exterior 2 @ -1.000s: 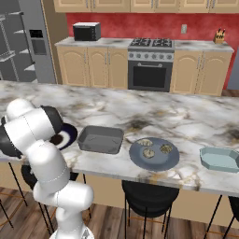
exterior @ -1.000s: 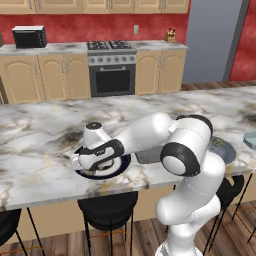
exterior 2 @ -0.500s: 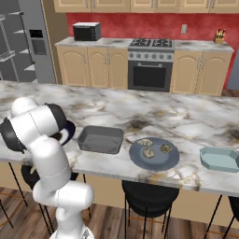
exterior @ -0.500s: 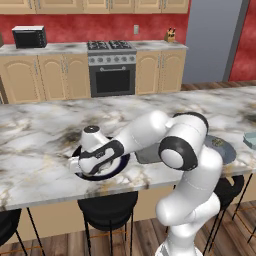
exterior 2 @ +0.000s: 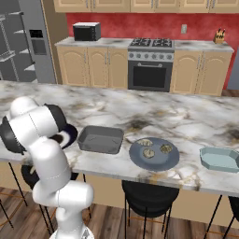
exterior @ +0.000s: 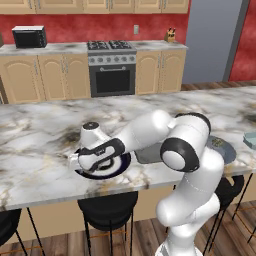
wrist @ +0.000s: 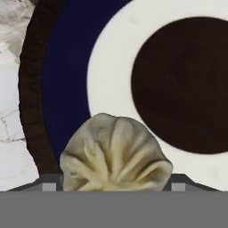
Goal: Place two dumplings into each of the tupperware containers and then place the containers in the fridge.
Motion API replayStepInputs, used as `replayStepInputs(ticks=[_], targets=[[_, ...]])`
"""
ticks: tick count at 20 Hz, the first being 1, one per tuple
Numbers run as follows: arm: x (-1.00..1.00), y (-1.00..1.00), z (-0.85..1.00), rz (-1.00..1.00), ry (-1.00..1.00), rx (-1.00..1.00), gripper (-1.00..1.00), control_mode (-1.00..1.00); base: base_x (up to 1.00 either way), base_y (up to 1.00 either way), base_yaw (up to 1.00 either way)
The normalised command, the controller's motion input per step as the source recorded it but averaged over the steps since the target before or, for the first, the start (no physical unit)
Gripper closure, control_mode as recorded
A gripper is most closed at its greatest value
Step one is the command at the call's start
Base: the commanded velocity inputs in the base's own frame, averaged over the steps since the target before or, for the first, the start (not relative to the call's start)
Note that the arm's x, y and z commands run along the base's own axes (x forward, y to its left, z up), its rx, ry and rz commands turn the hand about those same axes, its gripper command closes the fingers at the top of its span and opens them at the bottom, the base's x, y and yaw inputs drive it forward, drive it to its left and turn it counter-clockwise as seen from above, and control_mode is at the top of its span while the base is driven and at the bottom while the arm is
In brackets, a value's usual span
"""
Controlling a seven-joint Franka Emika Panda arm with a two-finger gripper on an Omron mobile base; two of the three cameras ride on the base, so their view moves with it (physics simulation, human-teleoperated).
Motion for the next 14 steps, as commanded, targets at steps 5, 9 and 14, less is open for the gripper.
replayStepInputs(ticks=[5,9,14], targets=[[0.13,-0.75,0.88,0.00,0.03,0.01,1.00,-1.00,0.00,0.00,0.00],[0.11,-1.00,0.64,0.00,0.13,0.00,1.00,-1.00,0.00,0.00,0.00],[0.41,-1.00,0.20,0.00,0.15,0.00,1.00,-1.00,0.00,0.00,0.00]])
